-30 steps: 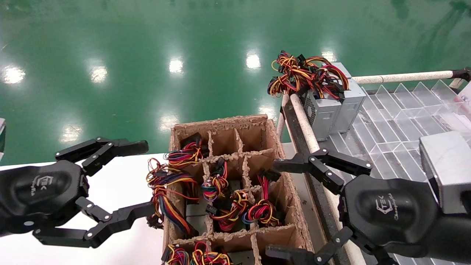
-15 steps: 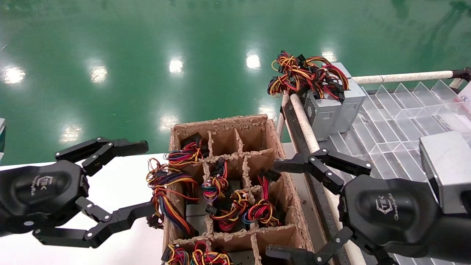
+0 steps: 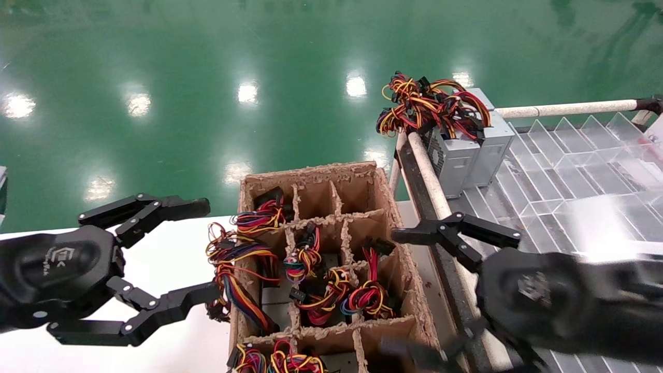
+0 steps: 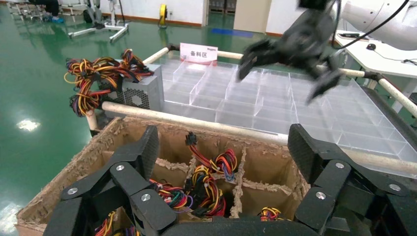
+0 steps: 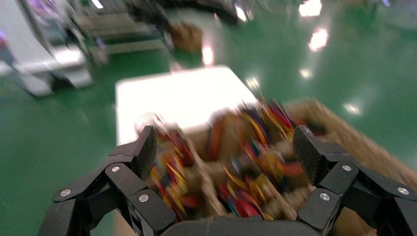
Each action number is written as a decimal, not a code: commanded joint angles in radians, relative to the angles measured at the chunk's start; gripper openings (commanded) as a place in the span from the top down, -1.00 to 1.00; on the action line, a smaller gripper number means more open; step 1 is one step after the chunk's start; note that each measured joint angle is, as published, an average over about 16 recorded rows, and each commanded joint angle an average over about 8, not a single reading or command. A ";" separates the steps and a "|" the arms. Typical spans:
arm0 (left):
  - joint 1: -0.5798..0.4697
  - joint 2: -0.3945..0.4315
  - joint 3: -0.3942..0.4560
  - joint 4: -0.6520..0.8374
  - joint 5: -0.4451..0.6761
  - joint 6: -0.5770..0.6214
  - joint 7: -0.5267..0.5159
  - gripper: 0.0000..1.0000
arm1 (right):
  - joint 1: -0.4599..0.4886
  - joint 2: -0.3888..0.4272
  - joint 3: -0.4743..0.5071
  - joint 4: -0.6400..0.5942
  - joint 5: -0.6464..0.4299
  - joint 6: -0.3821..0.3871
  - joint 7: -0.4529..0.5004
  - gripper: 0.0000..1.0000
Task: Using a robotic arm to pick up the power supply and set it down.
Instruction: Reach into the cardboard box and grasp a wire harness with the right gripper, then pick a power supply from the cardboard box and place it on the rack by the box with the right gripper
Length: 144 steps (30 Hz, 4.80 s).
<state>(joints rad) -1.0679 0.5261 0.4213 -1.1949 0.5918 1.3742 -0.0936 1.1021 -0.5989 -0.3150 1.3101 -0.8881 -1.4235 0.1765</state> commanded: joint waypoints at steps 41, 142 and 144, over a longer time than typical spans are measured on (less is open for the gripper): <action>0.000 0.000 0.000 0.000 0.000 0.000 0.000 1.00 | 0.183 -0.171 -0.207 -0.060 -0.415 0.037 0.063 1.00; 0.000 0.000 0.000 0.000 0.000 0.000 0.000 1.00 | 1.291 -0.210 -0.672 -0.851 -0.822 0.077 -0.688 1.00; 0.000 0.000 0.000 0.000 0.000 0.000 0.000 1.00 | 1.273 -0.235 -0.669 -0.908 -0.815 0.110 -0.728 1.00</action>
<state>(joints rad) -1.0679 0.5261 0.4213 -1.1949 0.5918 1.3742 -0.0936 2.3738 -0.8351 -0.9829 0.4103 -1.7033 -1.3082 -0.5500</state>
